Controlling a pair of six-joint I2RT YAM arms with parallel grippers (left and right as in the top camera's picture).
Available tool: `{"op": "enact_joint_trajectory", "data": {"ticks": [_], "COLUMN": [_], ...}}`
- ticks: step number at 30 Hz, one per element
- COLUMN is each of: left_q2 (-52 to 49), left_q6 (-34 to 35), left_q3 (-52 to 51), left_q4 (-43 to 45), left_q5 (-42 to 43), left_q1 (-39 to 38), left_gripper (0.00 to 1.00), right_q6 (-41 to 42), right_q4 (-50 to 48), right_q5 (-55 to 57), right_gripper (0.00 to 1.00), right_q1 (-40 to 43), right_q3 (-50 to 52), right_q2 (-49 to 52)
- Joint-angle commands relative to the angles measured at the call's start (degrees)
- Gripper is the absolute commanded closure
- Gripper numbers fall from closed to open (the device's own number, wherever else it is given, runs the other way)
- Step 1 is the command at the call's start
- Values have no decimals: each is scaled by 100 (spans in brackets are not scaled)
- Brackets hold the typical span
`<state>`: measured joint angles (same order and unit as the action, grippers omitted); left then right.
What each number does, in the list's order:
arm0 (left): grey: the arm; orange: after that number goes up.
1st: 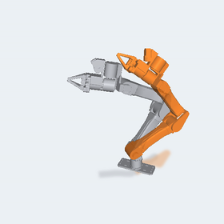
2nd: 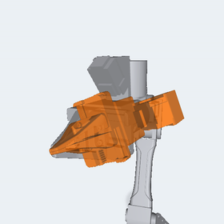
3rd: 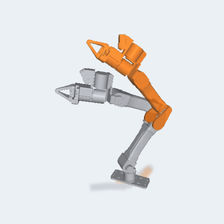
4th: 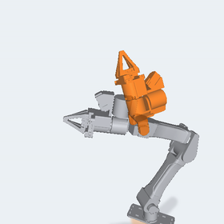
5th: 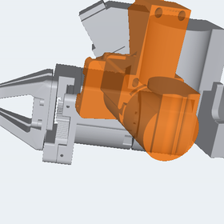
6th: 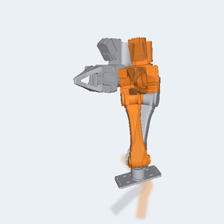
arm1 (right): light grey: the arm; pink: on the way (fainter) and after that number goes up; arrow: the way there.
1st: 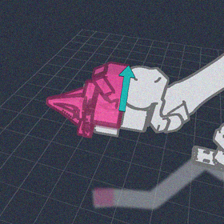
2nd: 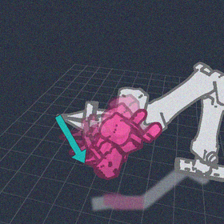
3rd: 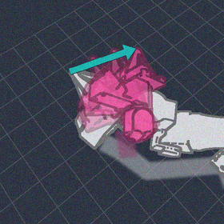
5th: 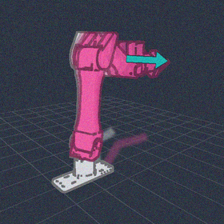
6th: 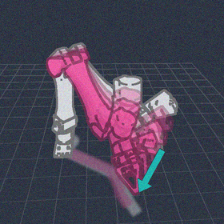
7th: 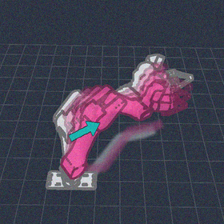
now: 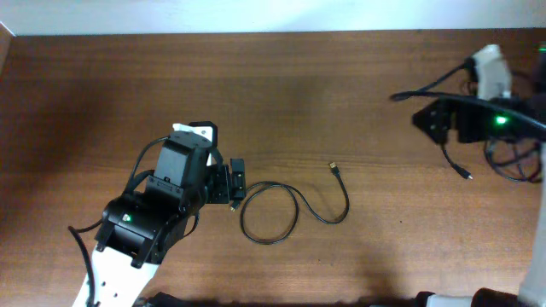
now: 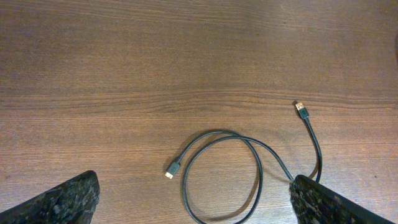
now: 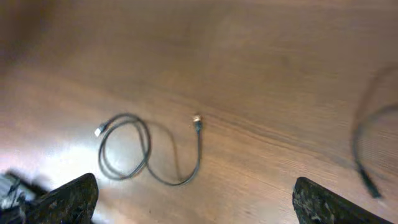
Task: Untangle cables
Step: 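Reach the right gripper to the last cable near the left gripper and grasp it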
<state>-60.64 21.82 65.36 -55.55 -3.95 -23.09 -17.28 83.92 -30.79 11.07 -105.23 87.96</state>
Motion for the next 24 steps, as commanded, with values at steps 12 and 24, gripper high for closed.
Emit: {"op": "enact_joint_trajectory", "data": {"ticks": [12, 24], "left_q2": [-15, -15], "left_q6": [-111, -111], "left_q3": [37, 37], "left_q4": [9, 9], "left_q5": [-83, -83], "left_q1": [0, -2], "left_gripper": [1, 1], "right_q6": [-247, -245], "right_q4": [11, -262], "right_q5": [-4, 271], "right_gripper": [1, 1], "right_q1": [-1703, -2481], "right_q3": [411, 1572], "right_q2": [1250, 1381]}}
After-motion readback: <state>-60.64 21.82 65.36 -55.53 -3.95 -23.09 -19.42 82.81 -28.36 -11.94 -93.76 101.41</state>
